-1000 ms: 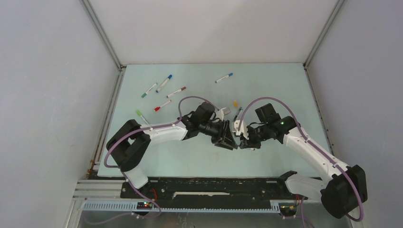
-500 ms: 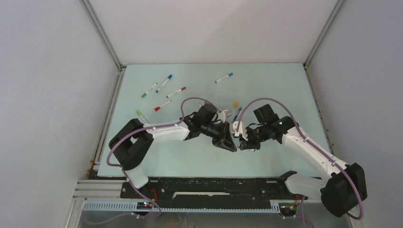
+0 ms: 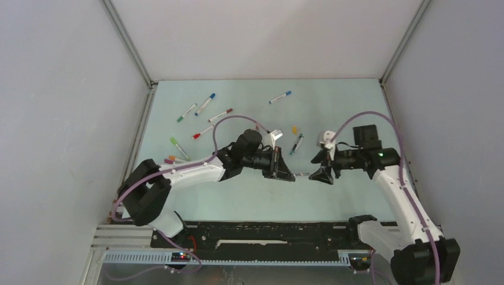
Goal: Open the pen caps
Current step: Open the pen cap from the pen, then place the pen at the center of the board, then place the pen cap at the center of the board, then pick up the pen from the center of the board.
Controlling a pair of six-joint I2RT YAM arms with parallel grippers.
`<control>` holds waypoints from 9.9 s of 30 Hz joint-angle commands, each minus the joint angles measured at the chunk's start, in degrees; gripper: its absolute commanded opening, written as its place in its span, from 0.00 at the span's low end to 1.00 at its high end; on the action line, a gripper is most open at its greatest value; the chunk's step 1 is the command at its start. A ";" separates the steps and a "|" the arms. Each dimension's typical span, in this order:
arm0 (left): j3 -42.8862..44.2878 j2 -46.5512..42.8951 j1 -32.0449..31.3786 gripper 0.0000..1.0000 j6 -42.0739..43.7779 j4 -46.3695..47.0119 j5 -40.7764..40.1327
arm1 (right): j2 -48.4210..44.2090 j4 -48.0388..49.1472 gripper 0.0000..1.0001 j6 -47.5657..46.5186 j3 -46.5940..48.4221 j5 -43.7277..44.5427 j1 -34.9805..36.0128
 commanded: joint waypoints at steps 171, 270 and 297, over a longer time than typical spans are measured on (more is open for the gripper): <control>-25.43 -40.29 -5.94 0.00 20.30 0.80 -63.34 | 46.12 41.20 0.03 73.04 6.30 7.81 -14.67; -12.17 -30.17 2.81 0.71 23.72 -11.71 -54.39 | 17.02 15.68 0.46 28.45 4.08 15.52 -25.86; -23.27 -42.38 2.87 0.94 20.88 -6.23 -57.90 | 35.55 15.56 0.42 45.31 7.72 39.11 -21.63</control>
